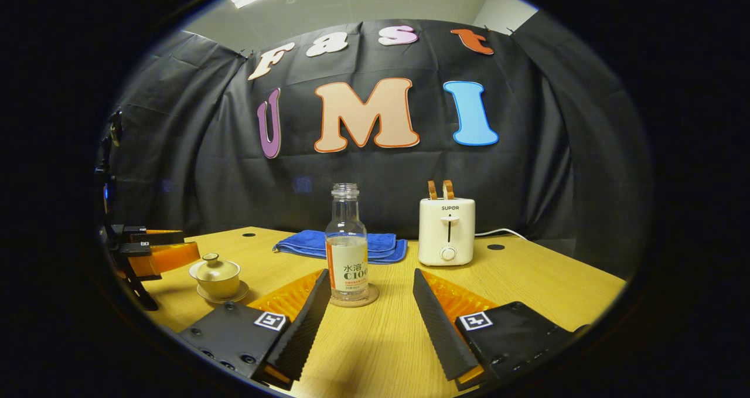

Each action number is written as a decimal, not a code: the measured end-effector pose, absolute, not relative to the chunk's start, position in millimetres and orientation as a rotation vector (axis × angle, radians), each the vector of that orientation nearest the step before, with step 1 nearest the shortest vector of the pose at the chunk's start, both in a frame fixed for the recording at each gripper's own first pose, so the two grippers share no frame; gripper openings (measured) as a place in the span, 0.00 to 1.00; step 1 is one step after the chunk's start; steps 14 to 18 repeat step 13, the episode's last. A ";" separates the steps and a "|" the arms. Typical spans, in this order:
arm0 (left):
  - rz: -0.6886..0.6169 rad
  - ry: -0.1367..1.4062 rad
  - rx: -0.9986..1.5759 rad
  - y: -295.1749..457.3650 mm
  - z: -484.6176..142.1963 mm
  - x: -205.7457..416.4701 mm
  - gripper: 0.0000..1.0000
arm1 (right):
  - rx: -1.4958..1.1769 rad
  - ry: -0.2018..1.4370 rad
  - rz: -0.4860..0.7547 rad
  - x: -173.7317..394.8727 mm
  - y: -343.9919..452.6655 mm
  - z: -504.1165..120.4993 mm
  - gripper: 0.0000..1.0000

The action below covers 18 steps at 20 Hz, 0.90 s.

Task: Open the teacup lid with one hand, grasp the water bottle and pour water into the teacup with the other hand; after pouring, place the water bottle on the coaster and then close the teacup lid.

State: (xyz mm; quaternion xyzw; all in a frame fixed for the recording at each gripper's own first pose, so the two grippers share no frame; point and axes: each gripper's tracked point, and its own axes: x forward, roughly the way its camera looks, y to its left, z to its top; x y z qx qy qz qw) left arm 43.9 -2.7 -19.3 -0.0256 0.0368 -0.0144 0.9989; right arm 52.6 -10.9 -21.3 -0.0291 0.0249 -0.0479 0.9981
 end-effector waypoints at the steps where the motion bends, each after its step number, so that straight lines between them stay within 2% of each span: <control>1: -0.019 0.075 -0.051 0.3 -19.4 42.5 0.95 | -0.059 0.048 -0.102 49.3 -12.0 -21.7 0.88; 8: 0.108 0.083 -0.045 24.6 -21.0 32.2 0.95 | -0.060 0.047 -0.128 36.5 -14.9 -20.4 0.90; 18: 0.113 0.081 -0.043 23.4 -20.6 30.5 0.95 | -0.061 0.046 -0.146 35.9 -18.0 -19.8 0.88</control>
